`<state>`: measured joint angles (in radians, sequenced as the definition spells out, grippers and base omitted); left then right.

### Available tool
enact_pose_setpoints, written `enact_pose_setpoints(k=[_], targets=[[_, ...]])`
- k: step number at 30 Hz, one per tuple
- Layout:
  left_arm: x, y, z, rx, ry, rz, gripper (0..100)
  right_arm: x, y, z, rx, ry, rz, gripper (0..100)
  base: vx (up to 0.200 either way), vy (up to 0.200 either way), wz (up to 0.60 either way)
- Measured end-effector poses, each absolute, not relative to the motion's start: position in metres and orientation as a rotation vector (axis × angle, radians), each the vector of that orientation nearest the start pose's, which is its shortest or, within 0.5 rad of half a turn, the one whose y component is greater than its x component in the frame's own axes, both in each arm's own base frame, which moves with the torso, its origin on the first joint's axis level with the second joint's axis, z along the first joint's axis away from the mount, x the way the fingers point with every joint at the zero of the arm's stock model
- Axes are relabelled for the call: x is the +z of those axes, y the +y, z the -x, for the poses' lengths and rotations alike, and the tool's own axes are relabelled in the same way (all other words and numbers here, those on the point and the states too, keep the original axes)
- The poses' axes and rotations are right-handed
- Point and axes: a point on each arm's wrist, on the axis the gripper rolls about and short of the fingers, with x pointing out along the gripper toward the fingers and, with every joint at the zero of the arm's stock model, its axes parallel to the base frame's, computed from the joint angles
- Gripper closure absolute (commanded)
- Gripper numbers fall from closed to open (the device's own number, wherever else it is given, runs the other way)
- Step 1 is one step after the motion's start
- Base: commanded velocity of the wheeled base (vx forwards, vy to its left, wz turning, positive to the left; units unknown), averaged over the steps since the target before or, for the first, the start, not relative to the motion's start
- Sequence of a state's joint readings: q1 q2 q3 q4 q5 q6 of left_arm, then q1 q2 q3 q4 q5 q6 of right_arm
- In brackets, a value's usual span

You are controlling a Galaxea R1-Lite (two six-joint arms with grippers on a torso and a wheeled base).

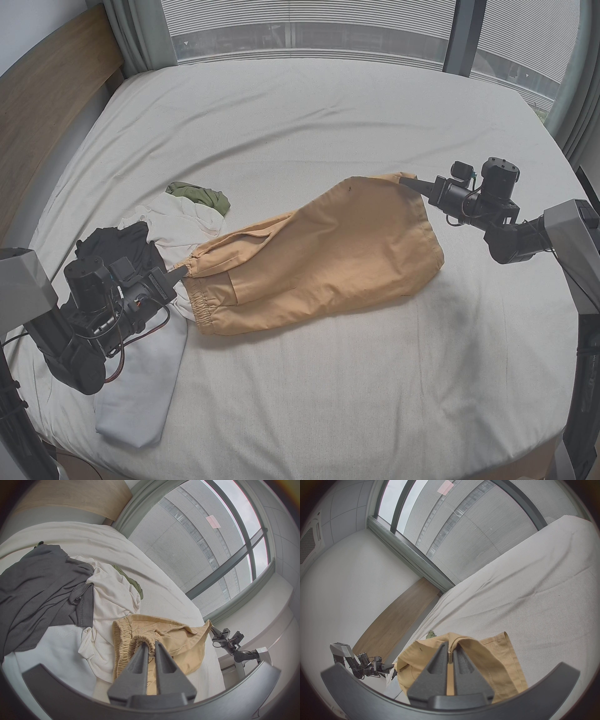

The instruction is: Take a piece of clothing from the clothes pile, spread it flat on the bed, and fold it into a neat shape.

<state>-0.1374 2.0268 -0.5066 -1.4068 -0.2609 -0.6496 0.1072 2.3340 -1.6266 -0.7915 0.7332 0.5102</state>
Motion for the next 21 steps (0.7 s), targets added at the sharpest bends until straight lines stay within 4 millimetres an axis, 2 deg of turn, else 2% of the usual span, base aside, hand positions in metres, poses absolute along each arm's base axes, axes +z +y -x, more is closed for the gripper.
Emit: enact_pose_setpoints(k=[12, 17, 21], targets=[[0.096, -0.035, -0.329, -0.254, 0.143, 0.647, 0, 0.181, 0.075, -0.489, 0.801, 0.053, -0.439, 0, 0.000, 0.000, 0.00], [0.098, -0.036, -0.329, -0.256, 0.140, 0.647, 0, 0.187, 0.073, -0.478, 0.795, 0.069, -0.441, 0, 0.000, 0.000, 0.00], [0.101, -0.040, -0.325, -0.277, 0.141, 0.647, 0, 0.190, 0.068, -0.461, 0.782, 0.096, -0.436, 0, 0.000, 0.000, 0.00]])
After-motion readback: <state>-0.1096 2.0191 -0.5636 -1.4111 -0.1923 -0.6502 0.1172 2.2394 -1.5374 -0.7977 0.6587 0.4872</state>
